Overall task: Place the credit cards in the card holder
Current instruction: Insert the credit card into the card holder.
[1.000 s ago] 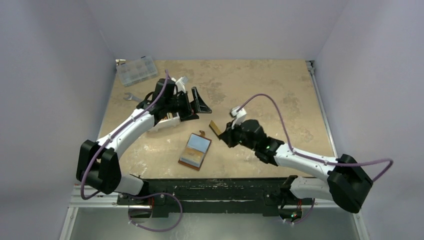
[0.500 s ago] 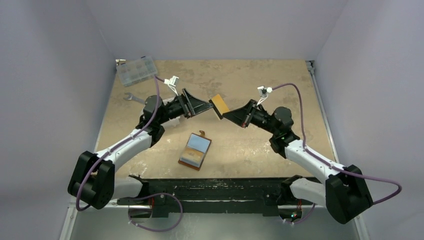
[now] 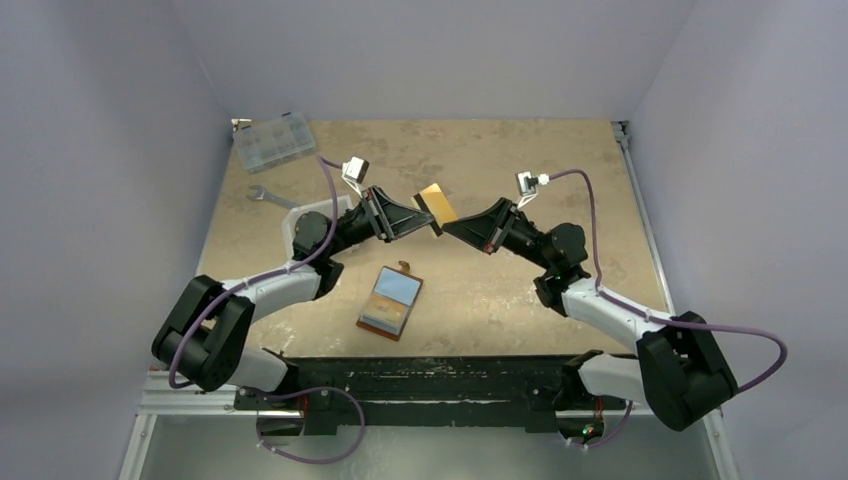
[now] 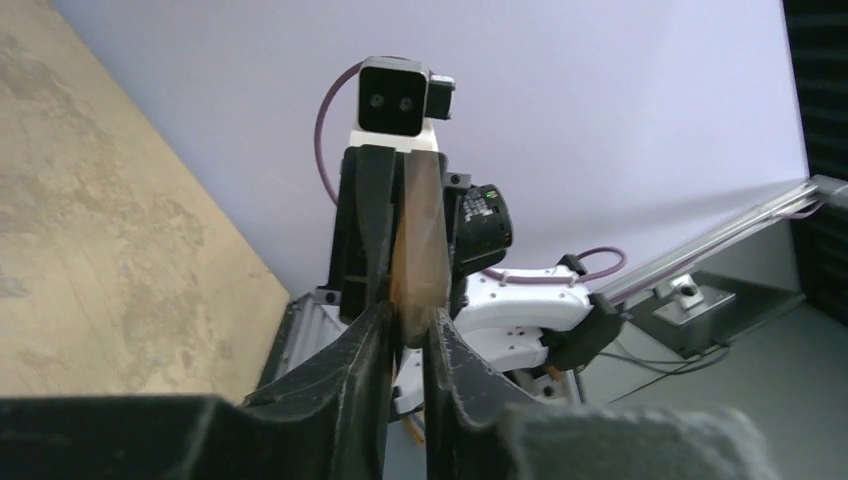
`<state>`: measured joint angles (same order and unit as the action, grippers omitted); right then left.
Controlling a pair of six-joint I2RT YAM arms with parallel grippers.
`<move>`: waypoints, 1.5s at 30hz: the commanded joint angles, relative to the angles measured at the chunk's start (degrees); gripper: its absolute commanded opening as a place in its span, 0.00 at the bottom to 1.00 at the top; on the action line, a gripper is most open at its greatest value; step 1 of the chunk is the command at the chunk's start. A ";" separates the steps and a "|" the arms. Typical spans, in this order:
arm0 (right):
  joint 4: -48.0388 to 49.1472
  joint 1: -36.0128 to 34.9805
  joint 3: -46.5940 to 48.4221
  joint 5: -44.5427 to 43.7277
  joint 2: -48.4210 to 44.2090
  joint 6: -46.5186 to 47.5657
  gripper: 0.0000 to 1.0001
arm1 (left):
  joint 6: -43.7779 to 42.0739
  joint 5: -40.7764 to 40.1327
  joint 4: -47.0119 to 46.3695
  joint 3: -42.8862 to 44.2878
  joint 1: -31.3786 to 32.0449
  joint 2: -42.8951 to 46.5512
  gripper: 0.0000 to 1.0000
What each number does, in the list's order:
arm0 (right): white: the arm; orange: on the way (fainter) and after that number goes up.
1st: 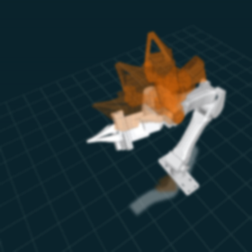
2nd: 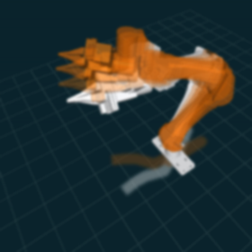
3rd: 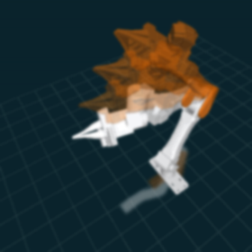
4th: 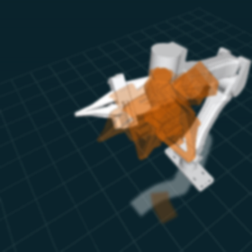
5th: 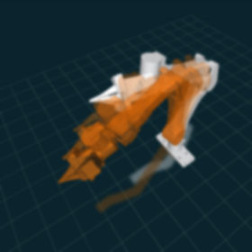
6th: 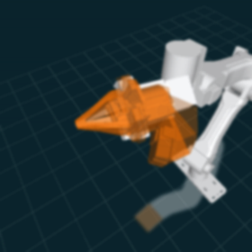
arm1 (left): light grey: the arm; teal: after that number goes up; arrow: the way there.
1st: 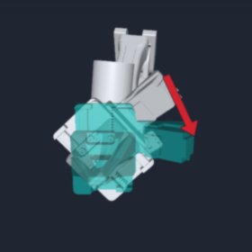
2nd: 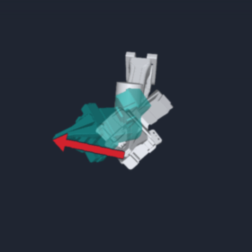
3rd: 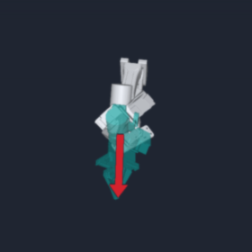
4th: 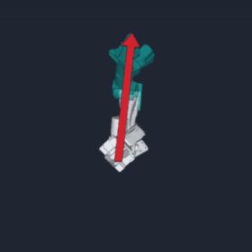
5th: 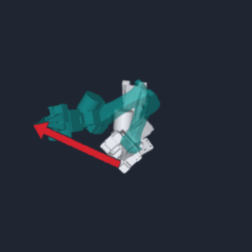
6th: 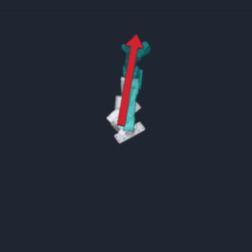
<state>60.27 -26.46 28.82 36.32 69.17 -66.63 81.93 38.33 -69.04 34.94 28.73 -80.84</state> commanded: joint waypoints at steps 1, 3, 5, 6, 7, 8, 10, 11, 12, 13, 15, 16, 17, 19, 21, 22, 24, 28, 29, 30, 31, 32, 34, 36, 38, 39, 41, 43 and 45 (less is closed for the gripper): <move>4.11 -0.17 0.98 -2.26 0.91 -1.99 0.00 | -0.11 0.19 -6.82 -0.32 0.79 -0.23 0.02; -1.67 -0.02 2.74 -0.47 1.02 0.79 0.00 | -2.77 1.47 0.10 -0.09 0.34 0.75 0.00; -22.28 0.35 8.30 -2.52 0.63 14.87 0.29 | -10.07 2.09 15.87 0.01 -1.06 4.31 0.00; -33.31 0.35 11.57 -4.37 1.16 22.97 0.47 | -15.05 1.25 26.66 0.52 -1.96 6.82 0.00; -40.26 0.41 13.79 -5.58 2.35 29.82 0.56 | -20.84 -0.39 39.81 1.83 -3.18 9.53 0.00; -44.27 0.36 15.36 -5.14 3.89 33.52 0.61 | -26.59 -2.57 52.00 3.45 -4.44 11.81 0.00; -46.87 0.36 16.84 -2.35 7.76 36.83 0.69 | -34.77 -4.62 67.07 6.38 -7.28 15.08 0.00; -48.40 0.36 18.02 -0.45 10.00 38.69 0.70 | -37.65 -5.47 73.65 7.77 -8.45 16.27 0.00; -50.77 0.38 19.40 -0.09 12.39 41.47 0.72 | -40.00 -6.95 79.29 9.19 -9.34 17.24 0.00; -51.95 0.10 20.57 0.35 14.58 42.81 0.73 | -41.62 -8.55 84.14 10.29 -9.87 17.91 0.00; -51.41 -0.95 22.39 3.61 19.62 45.14 0.75 | -43.81 -10.97 90.14 11.32 -10.27 19.26 0.00; -51.77 -2.03 23.53 3.26 21.58 46.41 0.76 | -43.99 -11.45 91.65 11.11 -10.27 20.02 0.00; -52.51 -3.52 24.50 1.45 23.29 48.50 0.78 | -43.94 -12.05 92.85 10.69 -10.35 20.86 0.00; -55.94 -7.76 28.11 -4.09 26.62 53.02 0.83 | -43.51 -13.05 93.91 9.26 -10.36 22.83 0.00; -56.71 -10.31 30.61 -5.71 30.00 54.21 0.84 | -43.28 -13.20 94.47 7.84 -10.41 24.39 0.00; -56.10 -10.67 31.00 -5.39 31.39 53.49 0.83 | -43.15 -12.85 94.53 7.15 -10.43 24.87 0.00; -53.84 -10.72 30.40 -4.28 32.96 51.88 0.78 | -42.62 -11.58 93.98 5.86 -10.38 25.60 0.00; -51.66 -10.78 29.29 -0.54 35.14 51.00 0.66 | -41.65 -10.03 92.34 3.58 -10.45 26.58 0.00; -51.32 -10.85 28.98 0.10 35.57 50.81 0.60 | -41.49 -9.49 91.79 3.11 -10.45 26.53 0.00; -50.44 -10.89 28.48 0.54 35.67 50.39 0.56 | -41.30 -8.89 91.05 2.59 -10.45 26.41 0.00; -49.74 -10.85 28.07 1.18 35.76 50.18 0.53 | -41.05 -8.41 90.49 2.06 -10.45 26.29 0.00; -49.43 -10.93 27.79 1.69 35.89 50.00 0.50 | -40.80 -8.08 89.85 1.46 -10.43 26.14 0.00; -49.20 -10.92 27.53 2.45 36.46 49.75 0.49 | -39.84 -7.08 88.30 0.05 -10.45 25.93 0.00; -49.28 -10.97 27.44 3.01 37.13 49.88 0.49 | -39.11 -6.52 86.93 -1.22 -10.44 25.82 0.00; -49.12 -10.98 27.28 4.12 37.55 49.70 0.47 | -38.86 -6.28 86.43 -1.54 -10.42 25.69 0.00; -48.72 -10.98 27.18 4.58 37.80 49.45 0.47 | -38.93 -6.26 86.38 -1.47 -10.38 25.57 0.00; -48.62 -11.28 27.17 4.66 38.28 49.32 0.46 | -39.15 -6.25 86.52 -1.33 -10.39 25.34 0.00; -48.57 -11.65 27.08 4.22 38.64 49.38 0.47 | -39.24 -6.30 86.56 -1.49 -10.40 25.08 0.00; -48.85 -12.02 27.12 2.11 38.49 49.72 0.48 | -39.30 -6.18 86.54 -1.73 -10.44 24.82 0.00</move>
<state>9.45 -37.65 56.21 38.79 107.55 -17.10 42.41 30.65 20.05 33.39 18.50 -55.61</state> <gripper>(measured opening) 0.468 0.032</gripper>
